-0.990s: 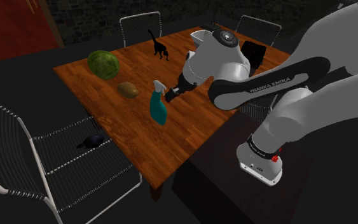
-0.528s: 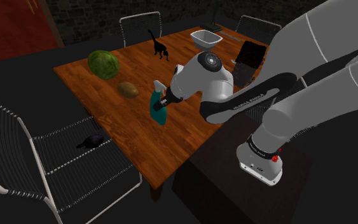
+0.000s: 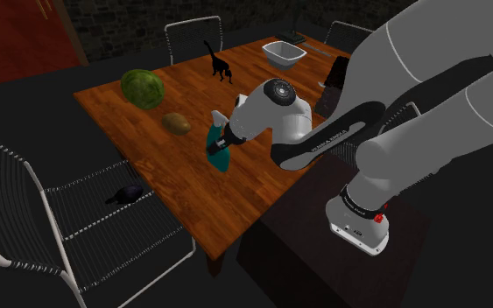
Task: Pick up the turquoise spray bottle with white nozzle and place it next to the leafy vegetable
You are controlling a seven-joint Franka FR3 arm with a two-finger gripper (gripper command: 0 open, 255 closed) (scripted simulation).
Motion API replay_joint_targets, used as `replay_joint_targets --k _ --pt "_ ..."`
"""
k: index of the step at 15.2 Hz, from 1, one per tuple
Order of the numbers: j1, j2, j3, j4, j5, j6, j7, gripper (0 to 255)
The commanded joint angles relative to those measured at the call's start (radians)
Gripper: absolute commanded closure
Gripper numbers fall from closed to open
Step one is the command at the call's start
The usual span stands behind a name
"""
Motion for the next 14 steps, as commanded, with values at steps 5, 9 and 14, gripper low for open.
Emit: replay_joint_targets --k 5,9,14 --pt "-0.005 0.001 0.005 0.001 -0.002 0.001 0.002 255" --pt "-0.005 0.001 0.005 0.001 -0.002 0.001 0.002 255" --pt "-0.006 0.001 0.006 0.001 -0.002 0.001 0.002 255"
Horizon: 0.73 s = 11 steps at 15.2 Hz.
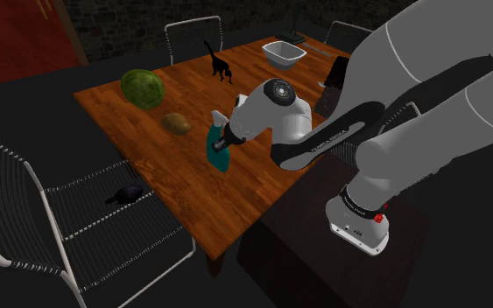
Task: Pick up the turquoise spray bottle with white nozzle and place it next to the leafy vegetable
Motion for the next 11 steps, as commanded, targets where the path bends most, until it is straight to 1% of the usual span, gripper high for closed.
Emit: replay_joint_targets --k 1,3,6,8,11 --pt "0.053 -0.005 -0.049 0.001 0.017 -0.017 -0.018 255" --pt "0.145 -0.02 -0.136 0.003 0.053 -0.05 -0.053 255" --pt "0.253 -0.049 -0.237 0.01 0.105 -0.101 -0.104 255" --pt "0.308 -0.07 -0.288 0.016 0.137 -0.134 -0.135 255" --pt "0.372 -0.102 -0.349 0.027 0.177 -0.185 -0.175 255"
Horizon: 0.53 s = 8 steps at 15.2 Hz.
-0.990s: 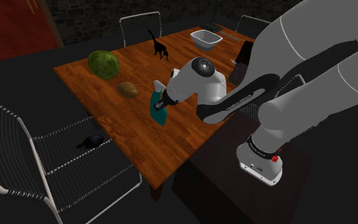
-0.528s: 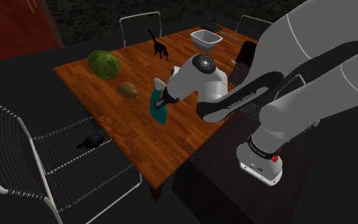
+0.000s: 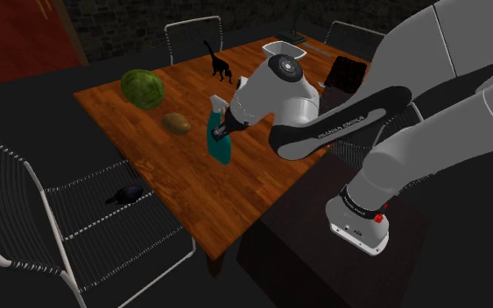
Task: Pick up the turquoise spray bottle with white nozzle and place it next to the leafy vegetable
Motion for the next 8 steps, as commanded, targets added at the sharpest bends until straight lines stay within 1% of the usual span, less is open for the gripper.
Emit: replay_joint_targets --k 1,4,8 --pt "0.041 -0.023 -0.04 0.006 0.026 -0.033 -0.027 255" --pt "0.084 -0.054 -0.084 0.021 0.055 -0.083 -0.058 255" --pt "0.125 -0.094 -0.129 0.044 0.083 -0.149 -0.092 255"
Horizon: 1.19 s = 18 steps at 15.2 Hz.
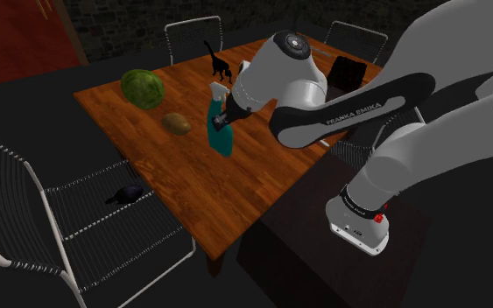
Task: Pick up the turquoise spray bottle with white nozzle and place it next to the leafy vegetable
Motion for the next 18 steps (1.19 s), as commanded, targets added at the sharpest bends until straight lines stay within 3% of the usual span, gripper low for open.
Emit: replay_joint_targets --k 1,18 --pt "0.018 -0.019 -0.018 0.014 0.012 -0.034 -0.013 255" --pt "0.081 -0.134 -0.127 0.158 0.055 -0.296 -0.096 255"
